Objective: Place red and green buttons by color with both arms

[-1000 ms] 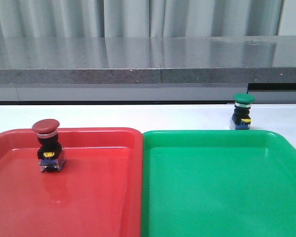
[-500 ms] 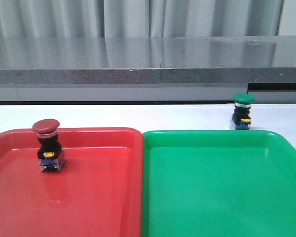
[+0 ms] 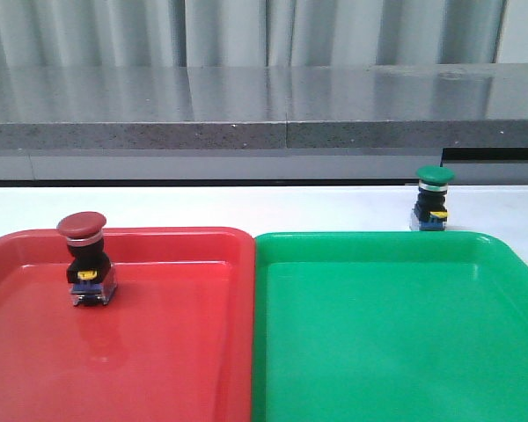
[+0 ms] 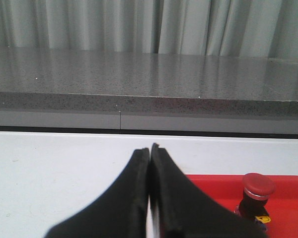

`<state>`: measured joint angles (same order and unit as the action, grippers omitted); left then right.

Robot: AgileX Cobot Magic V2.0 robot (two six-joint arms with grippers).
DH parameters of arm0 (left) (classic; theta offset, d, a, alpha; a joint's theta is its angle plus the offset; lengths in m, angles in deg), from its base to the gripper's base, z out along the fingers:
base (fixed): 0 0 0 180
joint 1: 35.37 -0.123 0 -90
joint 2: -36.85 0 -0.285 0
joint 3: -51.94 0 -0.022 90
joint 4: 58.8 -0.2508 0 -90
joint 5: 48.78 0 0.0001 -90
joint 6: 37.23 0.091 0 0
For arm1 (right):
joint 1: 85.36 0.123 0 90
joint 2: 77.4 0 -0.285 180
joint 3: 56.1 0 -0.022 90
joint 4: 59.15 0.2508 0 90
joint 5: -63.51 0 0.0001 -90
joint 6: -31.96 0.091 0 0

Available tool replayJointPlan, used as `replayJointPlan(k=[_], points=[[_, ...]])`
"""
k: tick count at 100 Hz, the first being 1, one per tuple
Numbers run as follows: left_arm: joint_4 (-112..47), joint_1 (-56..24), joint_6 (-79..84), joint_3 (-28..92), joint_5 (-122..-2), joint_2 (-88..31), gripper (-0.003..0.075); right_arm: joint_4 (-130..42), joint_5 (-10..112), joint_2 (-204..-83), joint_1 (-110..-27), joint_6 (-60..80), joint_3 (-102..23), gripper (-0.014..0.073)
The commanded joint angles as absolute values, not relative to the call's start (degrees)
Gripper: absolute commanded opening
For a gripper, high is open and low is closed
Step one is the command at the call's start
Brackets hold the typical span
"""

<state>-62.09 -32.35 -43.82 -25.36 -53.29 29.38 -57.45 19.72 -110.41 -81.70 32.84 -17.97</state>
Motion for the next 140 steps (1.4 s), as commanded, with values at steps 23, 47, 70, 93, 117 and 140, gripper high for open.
replayJointPlan(k=[23, 47, 70, 93, 117, 140], points=[[-61.6, -32.5, -44.4, -27.7, -48.4, 31.0, -0.0019, -55.6, 27.1, -119.4, -82.0, 32.8, -21.6, 0.0623], [-61.6, -32.5, -44.4, -27.7, -48.4, 31.0, -0.0019, -55.3, 30.4, -137.9, -81.8, 32.7, -28.8, 0.0623], [-61.6, -32.5, -44.4, -27.7, -48.4, 31.0, -0.0019, -55.2, 31.8, -154.8, -81.8, 32.7, -38.6, 0.0623], [-61.6, -32.5, -44.4, -27.7, -48.4, 31.0, -0.0019, -55.2, 31.8, -166.3, -80.4, 32.6, -47.5, 0.0623], [-61.6, -32.5, -44.4, -27.7, -48.4, 31.0, -0.0019, -55.2, 31.7, -176.7, -79.3, 32.6, -55.2, 0.0623], [-61.6, -32.5, -44.4, -27.7, -48.4, 31.0, -0.0019, -55.2, 31.5, -184.1, -79.0, 32.6, -58.2, 0.0623]])
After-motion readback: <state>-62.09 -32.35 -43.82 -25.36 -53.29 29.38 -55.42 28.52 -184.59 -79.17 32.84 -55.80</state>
